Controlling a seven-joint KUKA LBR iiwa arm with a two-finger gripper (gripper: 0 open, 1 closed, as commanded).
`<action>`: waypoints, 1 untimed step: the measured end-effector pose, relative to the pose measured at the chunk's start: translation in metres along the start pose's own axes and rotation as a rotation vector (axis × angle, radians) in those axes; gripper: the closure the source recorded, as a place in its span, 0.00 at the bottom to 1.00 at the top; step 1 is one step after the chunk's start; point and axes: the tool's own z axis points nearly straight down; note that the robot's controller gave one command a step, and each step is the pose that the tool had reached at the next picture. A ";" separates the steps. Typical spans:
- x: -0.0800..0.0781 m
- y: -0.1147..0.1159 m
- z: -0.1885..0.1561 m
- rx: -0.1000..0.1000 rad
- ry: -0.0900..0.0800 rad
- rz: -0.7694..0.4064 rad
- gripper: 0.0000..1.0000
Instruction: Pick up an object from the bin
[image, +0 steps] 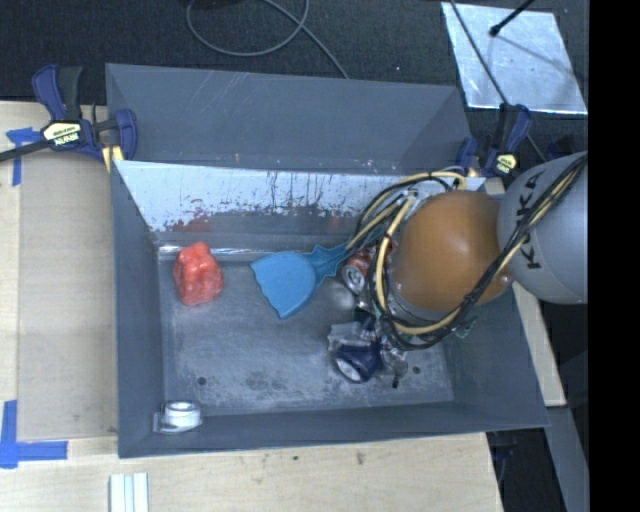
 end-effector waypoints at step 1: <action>0.000 0.000 0.000 0.000 0.000 0.000 1.00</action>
Offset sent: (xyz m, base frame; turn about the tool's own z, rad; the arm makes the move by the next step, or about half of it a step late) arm 0.0000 0.0000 0.0000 0.0000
